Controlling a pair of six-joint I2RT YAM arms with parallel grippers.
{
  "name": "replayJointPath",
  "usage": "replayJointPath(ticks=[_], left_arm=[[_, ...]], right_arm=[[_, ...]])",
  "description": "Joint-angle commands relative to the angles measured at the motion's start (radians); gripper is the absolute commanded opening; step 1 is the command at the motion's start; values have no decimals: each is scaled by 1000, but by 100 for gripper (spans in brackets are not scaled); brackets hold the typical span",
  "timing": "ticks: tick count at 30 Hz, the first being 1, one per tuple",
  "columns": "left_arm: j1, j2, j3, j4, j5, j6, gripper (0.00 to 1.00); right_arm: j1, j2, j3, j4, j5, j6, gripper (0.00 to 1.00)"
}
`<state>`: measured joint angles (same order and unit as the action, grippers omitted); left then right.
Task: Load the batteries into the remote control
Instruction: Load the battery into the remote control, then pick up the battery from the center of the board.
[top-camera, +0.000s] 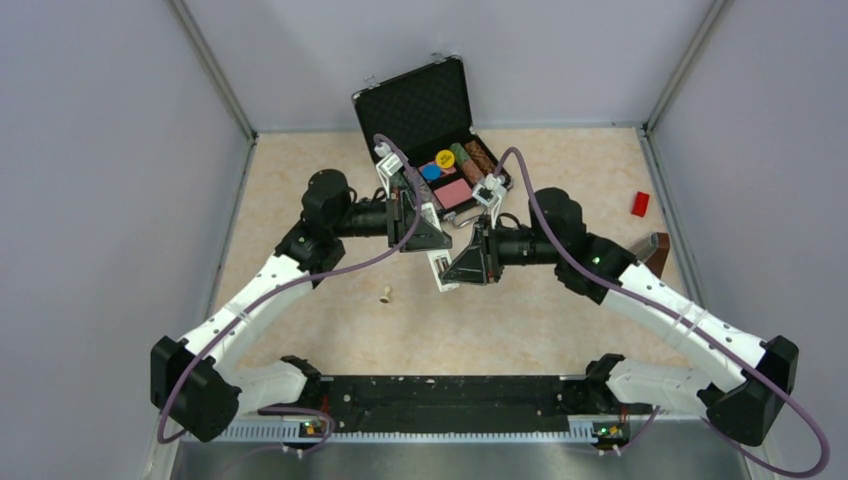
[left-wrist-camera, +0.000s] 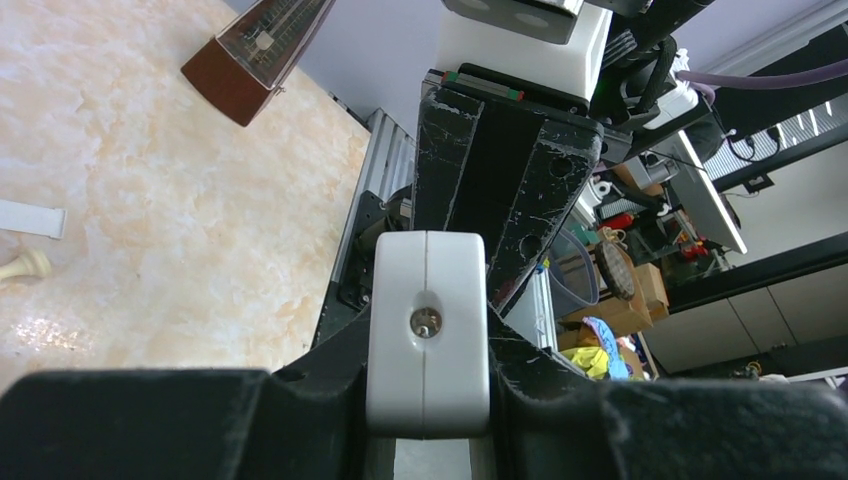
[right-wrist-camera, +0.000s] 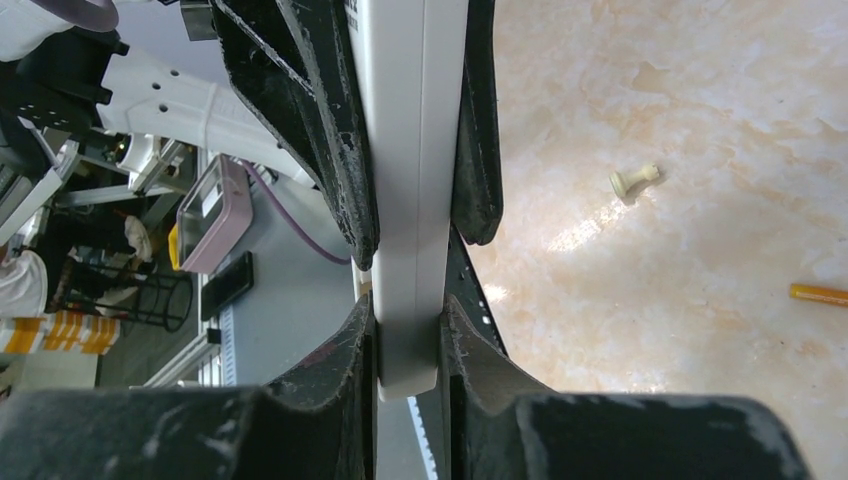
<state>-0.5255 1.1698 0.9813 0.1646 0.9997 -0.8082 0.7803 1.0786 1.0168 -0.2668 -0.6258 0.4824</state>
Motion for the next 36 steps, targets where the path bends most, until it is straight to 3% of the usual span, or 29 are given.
replayJointPath(ticks=[1, 6, 11, 14, 17, 23, 25, 26, 31, 36], left_arm=[[-2, -13, 38, 29, -4, 4, 0], [-2, -23, 34, 2, -41, 40, 0], [13, -49, 34, -150, -207, 135, 0], [47, -59, 13, -242, -323, 143, 0], [93, -84, -30, -294, -437, 128, 0], [153, -154, -114, -407, -715, 99, 0], [160, -175, -127, -457, -819, 93, 0], [163, -184, -132, -483, -874, 88, 0], [166, -228, -170, -496, -951, 75, 0], [169, -245, -178, -513, -977, 77, 0]], right_arm=[[-6, -7, 45, 33, 25, -1, 11], [-20, -32, 38, 38, 57, 31, 52], [-65, -88, 12, 39, 117, 72, 67], [-73, -99, -2, -13, 239, 91, 68], [-72, -59, -6, -131, 465, 129, 67], [-67, 95, -20, -226, 703, 287, 50], [-44, 163, -14, -218, 743, 359, 37], [-31, 200, -6, -218, 762, 391, 35], [108, 400, 99, -207, 918, 428, 36], [131, 563, 190, -280, 928, 483, 39]])
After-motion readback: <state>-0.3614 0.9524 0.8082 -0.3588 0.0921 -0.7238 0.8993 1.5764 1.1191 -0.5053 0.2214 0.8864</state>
